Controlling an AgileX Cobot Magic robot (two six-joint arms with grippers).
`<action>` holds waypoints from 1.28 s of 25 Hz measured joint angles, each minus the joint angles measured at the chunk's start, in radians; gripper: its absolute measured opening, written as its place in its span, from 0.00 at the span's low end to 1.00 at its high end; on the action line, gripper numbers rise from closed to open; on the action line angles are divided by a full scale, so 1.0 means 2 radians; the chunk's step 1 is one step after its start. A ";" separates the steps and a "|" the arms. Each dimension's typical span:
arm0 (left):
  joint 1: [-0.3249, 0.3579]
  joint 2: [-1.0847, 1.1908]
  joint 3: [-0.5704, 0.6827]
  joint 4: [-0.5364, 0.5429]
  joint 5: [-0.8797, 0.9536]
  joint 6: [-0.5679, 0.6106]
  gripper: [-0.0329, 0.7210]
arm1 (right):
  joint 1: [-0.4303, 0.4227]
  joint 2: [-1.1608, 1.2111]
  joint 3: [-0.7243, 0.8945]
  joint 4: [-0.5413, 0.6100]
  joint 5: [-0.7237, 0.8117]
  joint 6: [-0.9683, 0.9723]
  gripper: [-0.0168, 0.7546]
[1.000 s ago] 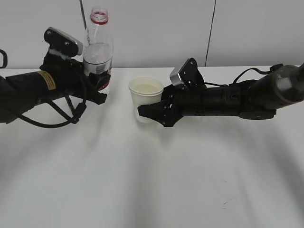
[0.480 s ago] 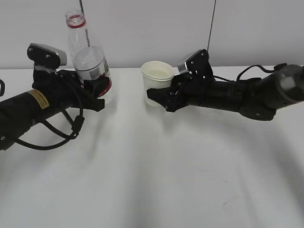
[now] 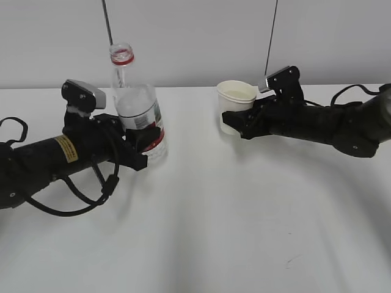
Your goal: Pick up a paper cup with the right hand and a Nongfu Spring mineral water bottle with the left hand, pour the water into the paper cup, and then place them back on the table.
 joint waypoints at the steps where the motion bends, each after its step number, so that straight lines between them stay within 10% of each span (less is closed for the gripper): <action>1: -0.003 0.002 0.000 0.004 -0.002 0.000 0.48 | -0.004 0.000 0.000 0.000 0.000 -0.002 0.65; 32: -0.016 0.042 -0.001 0.008 -0.008 -0.018 0.57 | -0.011 0.075 0.001 0.045 -0.086 -0.105 0.65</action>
